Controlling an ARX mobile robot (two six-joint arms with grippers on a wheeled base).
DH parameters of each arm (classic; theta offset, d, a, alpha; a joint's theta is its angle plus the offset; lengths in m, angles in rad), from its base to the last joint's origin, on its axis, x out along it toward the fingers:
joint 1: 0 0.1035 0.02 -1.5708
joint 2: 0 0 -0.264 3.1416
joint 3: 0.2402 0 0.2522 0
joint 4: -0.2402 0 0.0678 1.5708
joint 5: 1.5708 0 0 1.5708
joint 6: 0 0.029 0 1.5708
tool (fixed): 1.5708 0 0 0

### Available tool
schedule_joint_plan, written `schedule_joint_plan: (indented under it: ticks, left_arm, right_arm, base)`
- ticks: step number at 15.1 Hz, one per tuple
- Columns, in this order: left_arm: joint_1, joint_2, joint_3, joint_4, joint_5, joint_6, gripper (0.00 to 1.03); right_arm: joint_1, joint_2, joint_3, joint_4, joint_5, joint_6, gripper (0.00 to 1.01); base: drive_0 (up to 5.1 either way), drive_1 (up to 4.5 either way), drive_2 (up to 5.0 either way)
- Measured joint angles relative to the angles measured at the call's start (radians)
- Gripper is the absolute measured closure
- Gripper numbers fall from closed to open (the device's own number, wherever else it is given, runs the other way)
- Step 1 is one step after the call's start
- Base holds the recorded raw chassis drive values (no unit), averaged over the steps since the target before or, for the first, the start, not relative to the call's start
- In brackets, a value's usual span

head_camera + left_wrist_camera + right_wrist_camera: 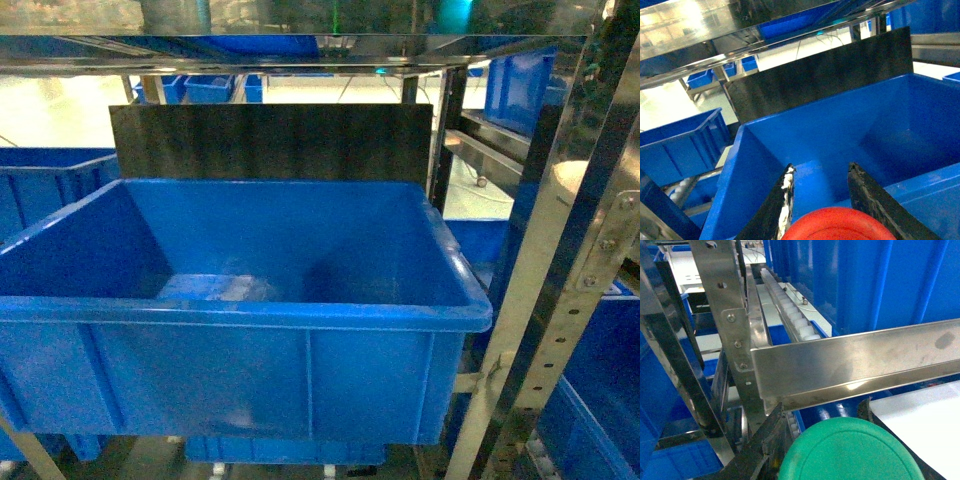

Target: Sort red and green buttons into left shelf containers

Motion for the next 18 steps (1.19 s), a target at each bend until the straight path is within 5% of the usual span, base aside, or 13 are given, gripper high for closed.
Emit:
schedule_joint_plan:
  ticks: [6,18]
  left_arm:
    - [0.0,-0.002,0.0,-0.002,-0.003,0.0,0.75]
    - [0.004,-0.001,0.0,-0.002,-0.006,0.0,0.75]
  right_arm:
    - [0.0,-0.001,0.0,0.001,0.0,0.0,0.64]
    - [0.0,-0.001,0.0,0.002,-0.006,0.0,0.64]
  base:
    - [-4.5,3.56,1.5]
    - [0.0,0.0,0.0]
